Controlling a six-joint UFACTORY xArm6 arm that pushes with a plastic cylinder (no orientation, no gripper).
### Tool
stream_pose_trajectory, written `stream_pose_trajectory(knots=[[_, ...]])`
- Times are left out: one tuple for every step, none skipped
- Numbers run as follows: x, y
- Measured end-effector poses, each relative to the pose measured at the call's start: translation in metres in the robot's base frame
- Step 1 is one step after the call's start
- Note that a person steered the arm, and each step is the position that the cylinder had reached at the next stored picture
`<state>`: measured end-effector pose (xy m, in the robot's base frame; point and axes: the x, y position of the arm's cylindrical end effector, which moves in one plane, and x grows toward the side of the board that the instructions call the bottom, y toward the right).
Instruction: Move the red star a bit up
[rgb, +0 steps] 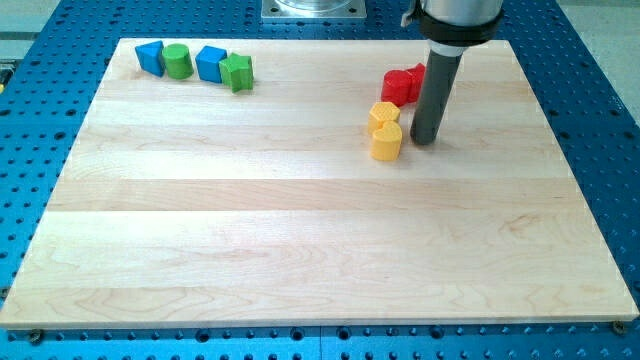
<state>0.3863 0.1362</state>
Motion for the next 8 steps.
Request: stream_pose_trajectory(knots=[[-0.007, 0.063], [-0.041, 0.066], [-0.041, 0.063], [-0.035, 0.062], [-0.033, 0.060], [-0.034, 0.060], [-0.035, 0.051], [-0.052, 0.044]])
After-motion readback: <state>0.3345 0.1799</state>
